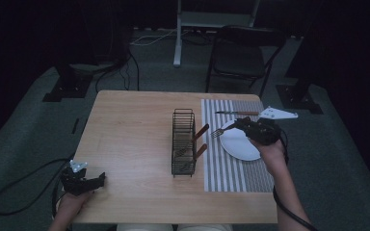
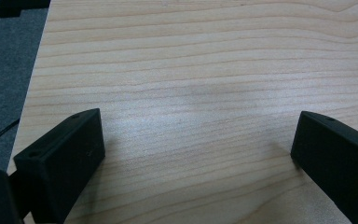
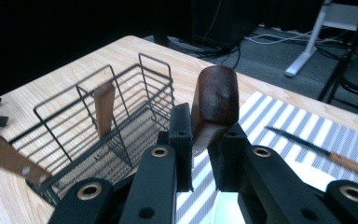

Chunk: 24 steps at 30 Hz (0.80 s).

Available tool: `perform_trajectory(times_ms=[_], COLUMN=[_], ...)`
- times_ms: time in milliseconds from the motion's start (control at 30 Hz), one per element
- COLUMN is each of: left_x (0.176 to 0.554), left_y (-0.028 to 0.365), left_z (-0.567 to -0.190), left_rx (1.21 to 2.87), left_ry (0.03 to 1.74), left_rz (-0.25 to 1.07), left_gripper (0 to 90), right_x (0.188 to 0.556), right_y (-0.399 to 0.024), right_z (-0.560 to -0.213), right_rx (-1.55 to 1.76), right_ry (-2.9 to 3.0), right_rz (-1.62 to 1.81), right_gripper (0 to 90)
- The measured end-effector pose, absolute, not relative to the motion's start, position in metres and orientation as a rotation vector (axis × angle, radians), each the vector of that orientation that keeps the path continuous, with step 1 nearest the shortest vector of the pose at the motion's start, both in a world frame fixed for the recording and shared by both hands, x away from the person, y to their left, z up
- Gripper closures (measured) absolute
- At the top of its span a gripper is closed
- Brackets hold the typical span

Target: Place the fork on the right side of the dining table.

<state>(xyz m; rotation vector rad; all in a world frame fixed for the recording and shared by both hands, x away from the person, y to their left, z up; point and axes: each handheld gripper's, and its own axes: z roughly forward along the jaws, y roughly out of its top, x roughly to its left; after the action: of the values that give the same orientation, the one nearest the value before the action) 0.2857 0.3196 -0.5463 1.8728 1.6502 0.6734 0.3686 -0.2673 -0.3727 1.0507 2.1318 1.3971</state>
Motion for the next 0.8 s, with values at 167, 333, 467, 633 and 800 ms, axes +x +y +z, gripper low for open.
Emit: perform_trajectory(times_ms=[167, 333, 467, 633, 800], left_x=[0.286, 0.286, 0.286, 0.286, 0.286], left_y=[0.320, 0.320, 0.320, 0.320, 0.320], left_z=[-0.546, -0.546, -0.546, -0.546, -0.546], left_rx=[1.873, 1.873, 1.874, 1.873, 1.873], left_ry=[1.651, 1.651, 1.651, 1.651, 1.651], left_rz=[0.673, 0.672, 0.672, 0.672, 0.671], left_gripper=[3.1, 3.1, 3.1, 3.1, 3.1], right_x=[0.349, 0.334, 0.313, 0.294, 0.283], right_y=[-0.273, -0.280, -0.285, -0.282, -0.280], right_z=[-0.385, -0.397, -0.411, -0.424, -0.432], right_rx=[1.088, 1.129, 1.216, 1.258, 1.282], right_ry=[2.106, 2.084, 2.015, 1.987, 1.993], right_rz=[1.355, 1.340, 1.316, 1.327, 1.326], right_gripper=[80.6, 80.6, 80.6, 80.6, 80.6])
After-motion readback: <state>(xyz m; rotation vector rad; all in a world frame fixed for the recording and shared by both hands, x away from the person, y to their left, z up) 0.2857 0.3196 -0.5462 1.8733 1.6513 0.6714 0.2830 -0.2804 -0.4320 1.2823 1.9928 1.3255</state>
